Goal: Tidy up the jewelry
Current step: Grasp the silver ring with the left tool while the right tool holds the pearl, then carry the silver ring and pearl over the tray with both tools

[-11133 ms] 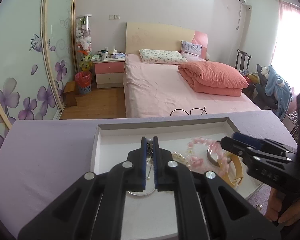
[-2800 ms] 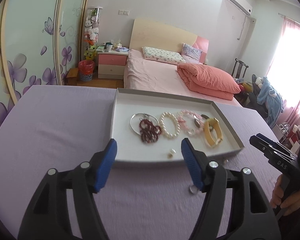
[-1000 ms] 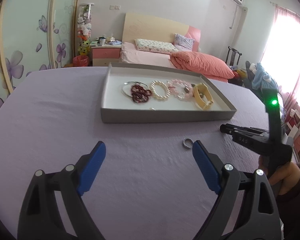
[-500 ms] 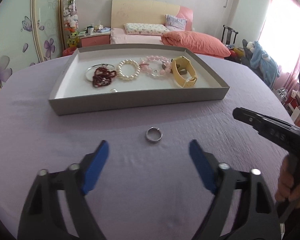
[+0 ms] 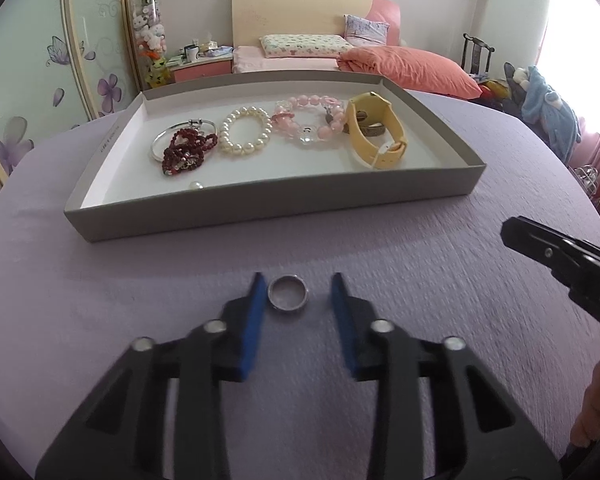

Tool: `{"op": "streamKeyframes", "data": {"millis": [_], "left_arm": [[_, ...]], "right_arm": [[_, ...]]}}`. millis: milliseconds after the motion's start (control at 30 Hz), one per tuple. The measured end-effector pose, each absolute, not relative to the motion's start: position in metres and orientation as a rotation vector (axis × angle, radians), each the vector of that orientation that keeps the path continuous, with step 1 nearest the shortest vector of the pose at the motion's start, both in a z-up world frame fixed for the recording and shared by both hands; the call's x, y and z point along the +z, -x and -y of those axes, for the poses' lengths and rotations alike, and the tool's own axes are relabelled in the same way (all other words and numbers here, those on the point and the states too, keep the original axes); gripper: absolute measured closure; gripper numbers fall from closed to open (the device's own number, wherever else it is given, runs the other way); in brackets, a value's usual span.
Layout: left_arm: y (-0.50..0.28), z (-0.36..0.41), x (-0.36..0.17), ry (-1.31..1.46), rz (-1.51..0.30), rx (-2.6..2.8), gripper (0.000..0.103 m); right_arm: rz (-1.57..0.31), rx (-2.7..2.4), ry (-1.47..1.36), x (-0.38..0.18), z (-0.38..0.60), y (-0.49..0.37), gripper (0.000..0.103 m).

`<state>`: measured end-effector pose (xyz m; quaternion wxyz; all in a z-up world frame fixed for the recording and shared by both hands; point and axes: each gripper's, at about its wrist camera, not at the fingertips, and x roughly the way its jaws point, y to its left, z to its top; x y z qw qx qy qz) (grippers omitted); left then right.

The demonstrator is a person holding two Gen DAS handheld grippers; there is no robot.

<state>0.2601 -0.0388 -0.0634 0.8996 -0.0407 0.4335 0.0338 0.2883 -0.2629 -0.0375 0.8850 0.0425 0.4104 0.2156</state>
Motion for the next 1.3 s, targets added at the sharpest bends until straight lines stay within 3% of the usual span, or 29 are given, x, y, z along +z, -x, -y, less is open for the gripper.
{"op": "streamKeyframes", "data": {"millis": [500, 1300], "left_arm": [[-0.24, 0.005, -0.055, 0.135, -0.892, 0.062, 0.081], [-0.206, -0.075, -0.003, 0.175, -0.737, 0.147, 0.081]], "right_arm": [[-0.829, 0.488, -0.065, -0.026, 0.246, -0.283, 0.089], [-0.76, 0.555, 0.042, -0.001, 0.185, -0.271, 0.089]]}}
